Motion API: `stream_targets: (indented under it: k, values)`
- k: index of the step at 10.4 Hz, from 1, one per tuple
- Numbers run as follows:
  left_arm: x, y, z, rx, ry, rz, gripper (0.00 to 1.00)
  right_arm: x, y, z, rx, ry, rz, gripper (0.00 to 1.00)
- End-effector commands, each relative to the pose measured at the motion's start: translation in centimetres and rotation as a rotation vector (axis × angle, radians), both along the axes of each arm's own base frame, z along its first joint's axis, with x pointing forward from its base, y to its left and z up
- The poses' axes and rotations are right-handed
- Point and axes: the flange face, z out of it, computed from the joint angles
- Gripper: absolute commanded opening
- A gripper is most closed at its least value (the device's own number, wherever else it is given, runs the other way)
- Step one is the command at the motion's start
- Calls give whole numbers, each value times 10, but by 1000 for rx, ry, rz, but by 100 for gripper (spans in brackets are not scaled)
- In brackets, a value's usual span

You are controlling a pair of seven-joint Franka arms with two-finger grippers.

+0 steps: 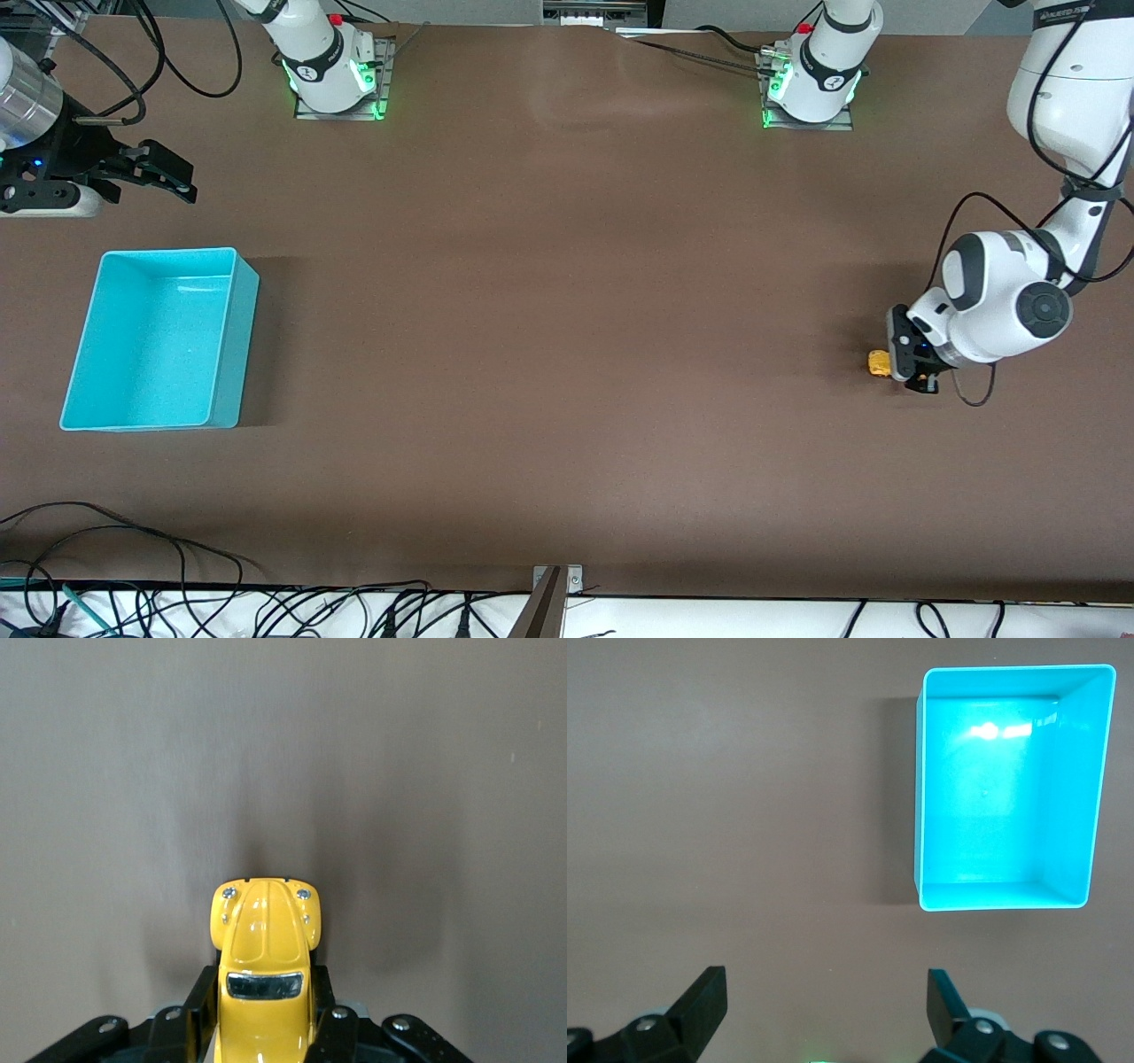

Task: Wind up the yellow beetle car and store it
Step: 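Drag the held car backward along the table to wind it up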

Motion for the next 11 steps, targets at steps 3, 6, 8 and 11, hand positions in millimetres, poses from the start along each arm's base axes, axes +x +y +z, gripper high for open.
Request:
stream_targets:
  k: [3, 6, 8, 11]
  values:
    - [-5, 36, -24, 7, 29, -49, 4, -3, 1, -1, -5, -2, -5, 100]
    - [-6, 50, -23, 10, 26, -27, 4, -2, 1, -2, -6, -4, -5, 100]
    - [-6, 58, -23, 10, 23, -15, 4, -2, 2, -2, -7, -4, -3, 100]
    - [-6, 60, -23, 11, 21, -11, 4, -2, 2, -2, -6, -4, -3, 100]
